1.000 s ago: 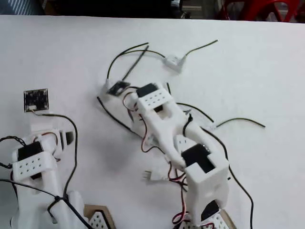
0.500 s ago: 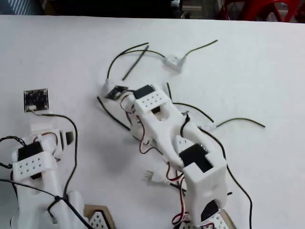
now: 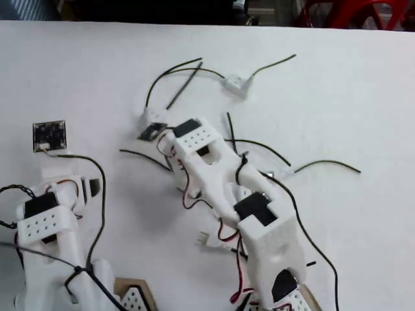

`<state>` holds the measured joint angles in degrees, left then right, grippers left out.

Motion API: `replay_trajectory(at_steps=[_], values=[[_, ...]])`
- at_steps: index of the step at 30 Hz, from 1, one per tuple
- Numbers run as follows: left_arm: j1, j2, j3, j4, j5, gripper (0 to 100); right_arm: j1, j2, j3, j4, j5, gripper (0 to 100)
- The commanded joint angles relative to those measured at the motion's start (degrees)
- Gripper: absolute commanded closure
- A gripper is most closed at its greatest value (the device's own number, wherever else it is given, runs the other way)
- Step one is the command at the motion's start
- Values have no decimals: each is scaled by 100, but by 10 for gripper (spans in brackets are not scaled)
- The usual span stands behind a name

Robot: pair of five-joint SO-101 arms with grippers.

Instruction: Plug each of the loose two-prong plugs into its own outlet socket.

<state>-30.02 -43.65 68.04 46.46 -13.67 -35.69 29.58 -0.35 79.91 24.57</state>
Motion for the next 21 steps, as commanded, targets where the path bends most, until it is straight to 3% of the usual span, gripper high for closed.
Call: replay_trajectory(at_steps=[1,6,10,16,21], values=[[31,-136,-18,-114,9,729,-163,40,0,-84,62,984],[31,-136,-18,-114,9,729,-171,31,0,-84,53,973],[31,-136,-18,-114,9,729,-180,-145,0,101,44,909],[31,-136,-18,-114,9,729,-163,-673,0,163,53,983],[31,-136,-18,-114,9,729,-180,-725,35,233,53,974]])
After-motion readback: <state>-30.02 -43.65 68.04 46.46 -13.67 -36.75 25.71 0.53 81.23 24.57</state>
